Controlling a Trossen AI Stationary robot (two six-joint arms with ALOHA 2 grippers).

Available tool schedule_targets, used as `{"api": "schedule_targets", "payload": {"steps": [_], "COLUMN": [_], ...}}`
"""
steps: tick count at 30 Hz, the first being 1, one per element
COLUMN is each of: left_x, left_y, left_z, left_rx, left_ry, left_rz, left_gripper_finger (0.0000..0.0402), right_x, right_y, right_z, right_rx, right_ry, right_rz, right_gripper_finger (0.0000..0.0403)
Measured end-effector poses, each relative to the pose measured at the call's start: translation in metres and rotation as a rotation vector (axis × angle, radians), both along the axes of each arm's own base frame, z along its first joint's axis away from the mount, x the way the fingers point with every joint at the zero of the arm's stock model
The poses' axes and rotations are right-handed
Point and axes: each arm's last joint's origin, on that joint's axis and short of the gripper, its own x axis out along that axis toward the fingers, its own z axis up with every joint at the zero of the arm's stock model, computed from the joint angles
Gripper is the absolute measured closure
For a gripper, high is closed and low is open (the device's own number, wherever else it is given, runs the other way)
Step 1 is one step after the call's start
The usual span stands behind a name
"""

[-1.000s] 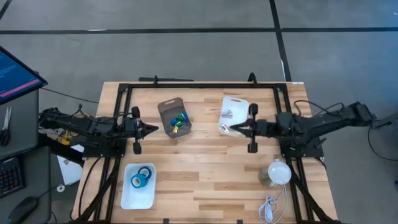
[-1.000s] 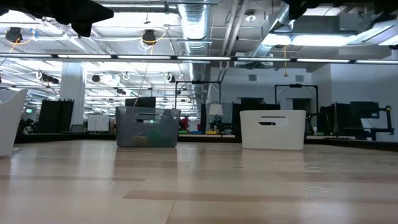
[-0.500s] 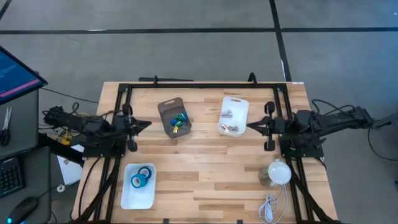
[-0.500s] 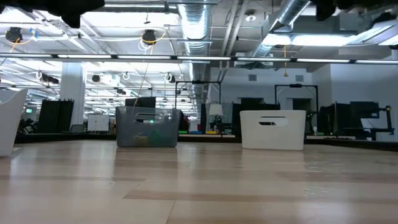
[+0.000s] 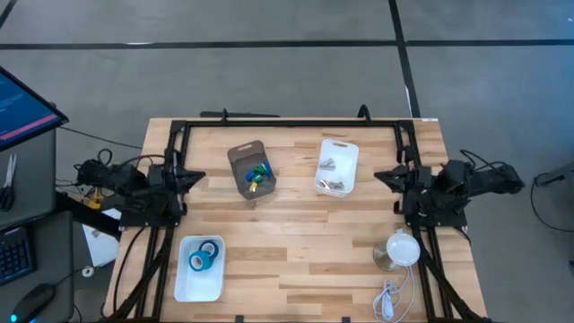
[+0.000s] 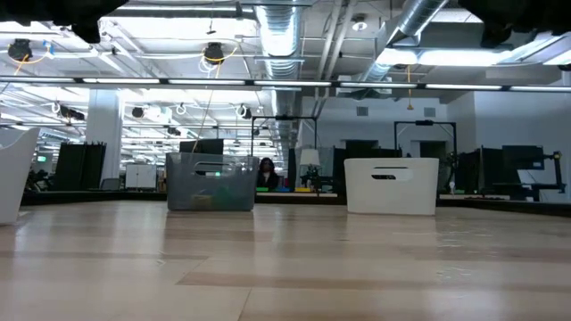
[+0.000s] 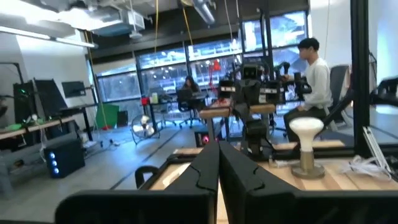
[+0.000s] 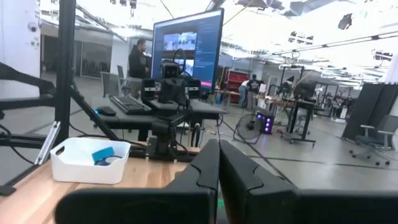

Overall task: Pick and place Stapler, Stapler remover, tape
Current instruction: Return to Home Position

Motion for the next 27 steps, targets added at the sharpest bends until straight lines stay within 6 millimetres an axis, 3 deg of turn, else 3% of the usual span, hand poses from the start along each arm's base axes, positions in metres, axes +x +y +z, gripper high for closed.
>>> {"api": "schedule_targets", "payload": {"steps": [6,17,23,27], "left_x": [0.000,0.001,0.011,0.017], "left_y": [0.000,-0.001,-0.007,-0.010], "left_z": [-0.002,-0.007,-0.031,-0.050], "left_rx": [0.022,0.011,0.002,-0.038], "left_ry": [0.018,0.050,0.109,0.119], "left_rz": [0.004,-0.026,-0.096,-0.103], "left_gripper_finger": [0.0400,0.0400,0.0400,0.0400], "right_x": [-0.017,-0.011,-0.001,0.000], "right_y": [-0.004,-0.003,0.000,0.000], "right_z": [-0.004,-0.022,-0.044,-0.046], "right_rx": [0.026,0.023,0.050,0.071], "right_ry": [-0.009,0.068,0.094,0.093], "right_rz": [0.004,0.000,0.006,0.010], "right_gripper_finger": [0.0403,0.0403,0.0403,0.0403]}}
